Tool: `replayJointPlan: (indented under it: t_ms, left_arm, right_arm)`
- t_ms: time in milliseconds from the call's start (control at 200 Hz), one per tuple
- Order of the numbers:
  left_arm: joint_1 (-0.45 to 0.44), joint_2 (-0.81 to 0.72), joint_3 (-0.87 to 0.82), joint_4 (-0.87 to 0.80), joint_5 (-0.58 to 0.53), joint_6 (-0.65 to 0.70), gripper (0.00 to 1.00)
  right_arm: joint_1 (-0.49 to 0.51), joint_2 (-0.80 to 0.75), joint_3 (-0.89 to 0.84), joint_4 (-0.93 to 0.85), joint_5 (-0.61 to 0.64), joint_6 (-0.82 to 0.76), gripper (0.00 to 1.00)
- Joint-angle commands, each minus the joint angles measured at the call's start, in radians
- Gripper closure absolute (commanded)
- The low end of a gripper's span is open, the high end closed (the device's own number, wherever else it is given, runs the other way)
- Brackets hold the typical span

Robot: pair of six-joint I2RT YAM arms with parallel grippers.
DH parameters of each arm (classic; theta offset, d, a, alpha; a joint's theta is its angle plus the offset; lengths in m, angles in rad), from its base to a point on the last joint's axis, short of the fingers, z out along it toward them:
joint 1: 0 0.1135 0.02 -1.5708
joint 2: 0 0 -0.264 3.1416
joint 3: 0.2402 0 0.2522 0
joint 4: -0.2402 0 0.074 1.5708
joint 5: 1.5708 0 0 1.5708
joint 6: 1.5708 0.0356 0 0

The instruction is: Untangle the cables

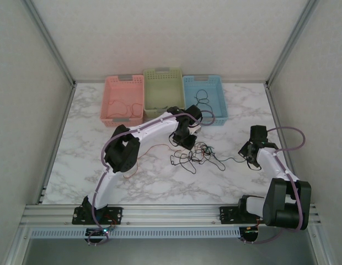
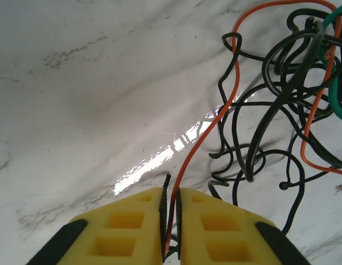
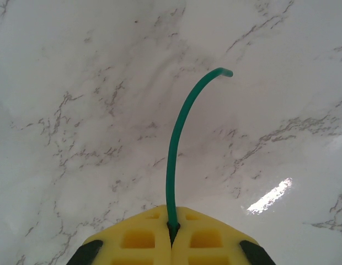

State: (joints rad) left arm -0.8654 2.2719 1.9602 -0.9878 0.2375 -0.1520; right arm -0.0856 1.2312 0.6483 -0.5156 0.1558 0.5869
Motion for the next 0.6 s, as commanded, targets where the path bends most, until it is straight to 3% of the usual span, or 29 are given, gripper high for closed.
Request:
replayJointPlan:
  t_ms: [0, 155, 395, 596]
  left_arm:
    - [0.012, -0.046, -0.02, -0.003, -0.026, -0.012, 0.97]
    - [0.014, -0.176, -0.069, 0.038, -0.082, -0.062, 1.0]
    - [0.05, -0.542, -0.226, 0.102, -0.201, -0.141, 1.0]
    - [0.222, -0.868, -0.367, 0.075, -0.246, -0.188, 1.0]
  right_arm:
    - [-0.006, -0.015, -0.013, 0.0, -0.002, -0.01, 1.0]
    - [-0.005, -0.016, -0.013, 0.002, -0.003, -0.009, 1.0]
    - [-0.005, -0.015, -0.012, -0.004, 0.011, -0.009, 1.0]
    - [-0.005, -0.012, -0.012, -0.007, 0.014, -0.01, 1.0]
